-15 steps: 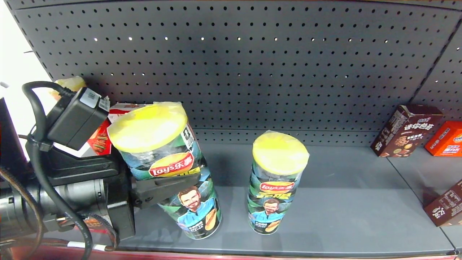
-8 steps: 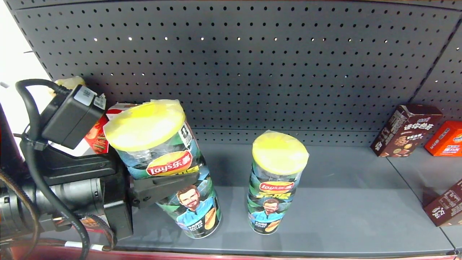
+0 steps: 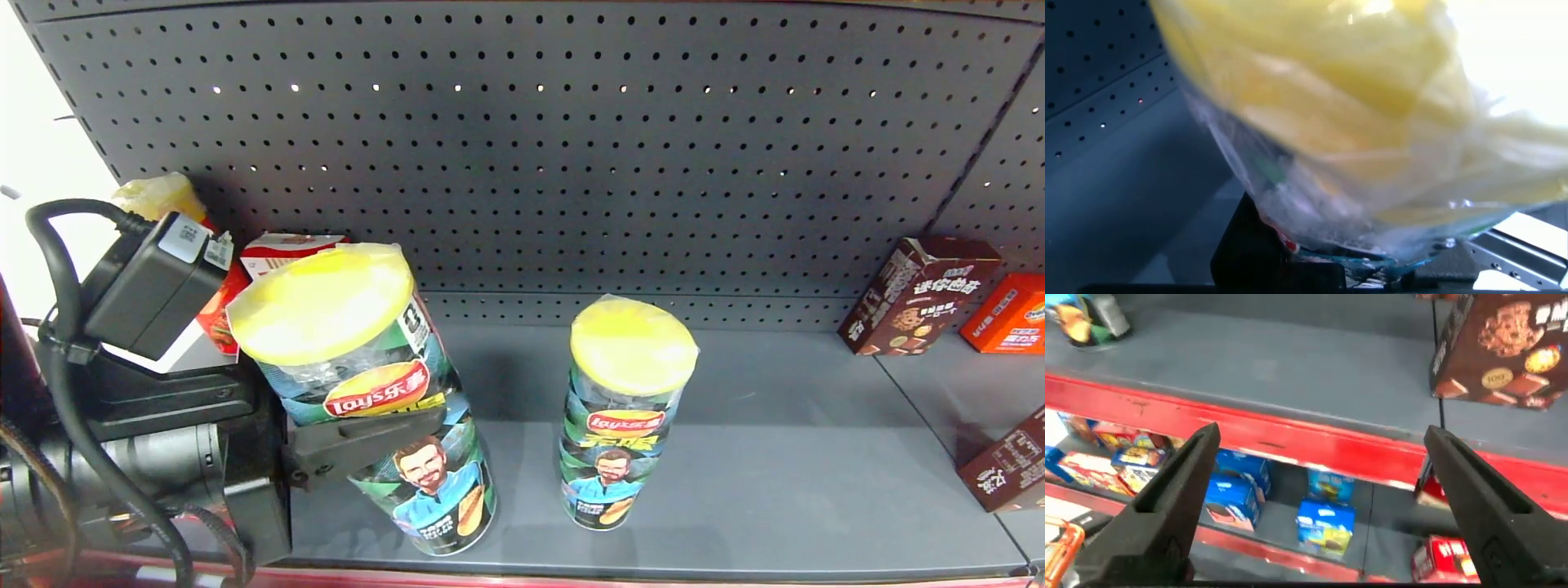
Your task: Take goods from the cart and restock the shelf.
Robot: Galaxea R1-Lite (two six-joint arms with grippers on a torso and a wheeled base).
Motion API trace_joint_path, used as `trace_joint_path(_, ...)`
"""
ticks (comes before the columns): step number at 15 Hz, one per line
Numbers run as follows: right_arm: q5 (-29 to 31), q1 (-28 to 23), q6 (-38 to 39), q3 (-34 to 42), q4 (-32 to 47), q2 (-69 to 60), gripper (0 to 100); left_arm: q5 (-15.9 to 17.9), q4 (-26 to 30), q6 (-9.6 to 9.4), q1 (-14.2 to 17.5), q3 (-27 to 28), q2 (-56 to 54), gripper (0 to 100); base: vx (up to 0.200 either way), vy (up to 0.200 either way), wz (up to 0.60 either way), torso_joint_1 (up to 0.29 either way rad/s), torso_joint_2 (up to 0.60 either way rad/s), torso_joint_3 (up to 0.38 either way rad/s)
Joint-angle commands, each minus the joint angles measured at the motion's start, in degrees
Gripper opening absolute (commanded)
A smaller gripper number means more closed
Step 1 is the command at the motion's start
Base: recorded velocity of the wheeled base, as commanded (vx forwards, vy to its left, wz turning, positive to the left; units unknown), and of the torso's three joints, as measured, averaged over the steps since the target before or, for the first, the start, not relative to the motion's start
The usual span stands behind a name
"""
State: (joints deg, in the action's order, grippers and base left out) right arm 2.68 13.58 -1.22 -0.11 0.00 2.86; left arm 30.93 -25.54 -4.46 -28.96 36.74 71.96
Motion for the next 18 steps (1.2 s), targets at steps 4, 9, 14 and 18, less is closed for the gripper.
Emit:
trace_joint_path(4, -0.57, -14.37, 0.25, 0.11, -0.09, -0.58, 100, 0.27, -0.12, -0.11, -0.21, -0.18, -0.07, 0, 0.0, 0.0, 0.0, 0.0, 0.0, 0.0)
trace_joint_path(9, -0.4, -14.37, 0.6, 0.11, -0.18, -2.86, 100, 0.45, -0.12, -0.11, -0.21, -1.32, -0.15, 0, 0.0, 0.0, 0.0, 0.0, 0.0, 0.0)
trace_joint_path(14, -0.4, -14.37, 0.6, 0.11, -0.18, -2.86, 100, -0.34, 0.23, 0.07, 0.58, -0.62, -1.74, 0, 0.0, 0.0, 0.0, 0.0, 0.0, 0.0)
trace_joint_path(18, -0.4, -14.46, 0.6, 0.11, -0.18, -2.86, 100, -0.61, -0.3, -0.11, 0.66, 6.24, 3.36, 0, 0.0, 0.0, 0.0, 0.0, 0.0, 0.0)
